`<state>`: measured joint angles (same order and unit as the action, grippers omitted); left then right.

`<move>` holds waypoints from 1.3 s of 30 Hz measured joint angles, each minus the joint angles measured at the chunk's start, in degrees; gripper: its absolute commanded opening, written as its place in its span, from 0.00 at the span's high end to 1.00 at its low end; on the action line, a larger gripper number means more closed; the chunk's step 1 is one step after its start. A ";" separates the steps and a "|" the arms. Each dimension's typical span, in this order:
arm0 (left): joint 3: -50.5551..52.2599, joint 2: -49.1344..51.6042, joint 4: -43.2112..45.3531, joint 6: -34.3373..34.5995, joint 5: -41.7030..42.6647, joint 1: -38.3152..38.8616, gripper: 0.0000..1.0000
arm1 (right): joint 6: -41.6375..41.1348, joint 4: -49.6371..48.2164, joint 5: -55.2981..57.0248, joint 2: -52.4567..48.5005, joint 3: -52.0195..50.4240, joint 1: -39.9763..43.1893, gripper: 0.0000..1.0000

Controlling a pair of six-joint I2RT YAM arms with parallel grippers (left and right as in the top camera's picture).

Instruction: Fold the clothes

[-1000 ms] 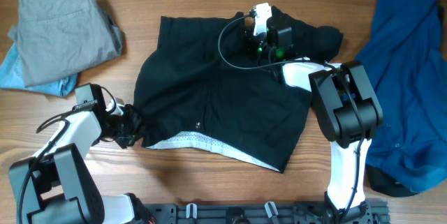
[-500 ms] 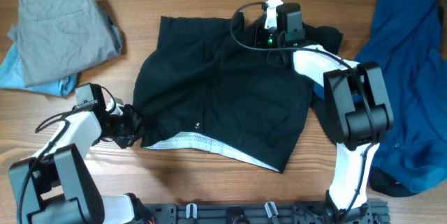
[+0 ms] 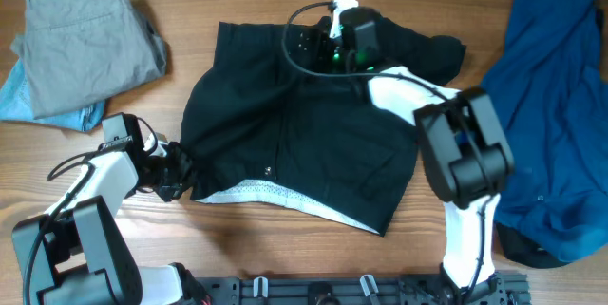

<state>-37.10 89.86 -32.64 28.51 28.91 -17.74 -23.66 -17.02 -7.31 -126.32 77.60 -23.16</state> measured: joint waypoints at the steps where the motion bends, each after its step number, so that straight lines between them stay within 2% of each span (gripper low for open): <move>1: 0.00 0.00 0.00 0.00 -0.11 0.00 0.90 | -0.33 -1.86 0.70 -1.40 0.07 -0.35 0.19; 3: 0.00 0.00 0.02 0.00 -0.17 0.00 0.90 | -1.11 -4.98 1.90 -4.39 0.13 -0.55 0.55; 4: 0.00 0.00 0.02 0.00 -0.20 0.00 0.90 | -1.64 -5.90 2.64 -5.70 0.11 -0.42 0.96; 7: 0.00 -0.11 0.04 -0.02 -0.39 0.00 0.96 | -1.84 -6.32 3.76 -5.90 0.13 0.00 0.96; 11: 0.00 -0.15 0.31 -0.81 -0.66 0.09 0.96 | -2.01 -5.27 4.00 -5.73 0.13 1.09 0.96; 15: -1.81 -0.20 1.99 -3.19 -2.78 0.48 0.96 | 1.07 1.60 3.65 -1.86 0.02 3.98 0.96; 18: -8.09 -0.13 2.47 -4.09 -6.69 0.63 0.96 | 5.77 10.75 3.89 6.56 -0.11 7.48 0.95; 21: -16.06 -0.11 8.28 -4.52 -8.35 0.76 0.96 | 8.63 19.82 3.91 16.81 0.11 10.75 0.89; 22: -18.16 -0.11 10.99 -4.70 -8.52 0.92 0.94 | 9.05 21.64 3.93 18.82 0.22 10.95 0.84; 23: -19.65 -0.11 13.03 -4.68 -8.74 0.96 0.86 | 9.29 23.12 3.96 20.59 0.26 10.97 0.65; 24: -20.76 -0.11 16.90 -4.50 -9.27 0.96 0.59 | 9.81 24.68 4.02 22.38 0.33 10.95 0.39; 25: -21.38 -0.11 18.93 -4.33 -9.81 0.92 0.34 | 10.25 25.09 4.44 23.19 0.35 11.02 0.20; 27: -21.59 -0.11 22.32 -2.86 -11.15 0.66 0.00 | 10.58 25.24 5.46 23.43 0.39 11.58 0.02; 29: -21.64 -0.11 21.77 -2.10 -11.87 0.42 0.00 | 11.45 25.94 6.21 23.39 0.39 12.24 0.01; 32: -21.84 0.13 14.86 -1.20 -12.57 1.01 0.00 | 12.74 29.16 6.73 23.39 0.46 12.48 0.00; 36: -21.88 1.07 -2.32 -1.14 -12.57 3.28 0.00 | 13.51 43.50 6.73 23.37 0.52 12.48 0.00; 39: -21.77 1.11 -10.36 -0.98 -11.41 5.38 0.00 | 13.53 54.77 6.71 23.37 0.55 12.50 0.00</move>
<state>-58.87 90.98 -43.00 27.53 17.50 -12.36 -10.13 37.76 -0.60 -102.96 78.15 -10.66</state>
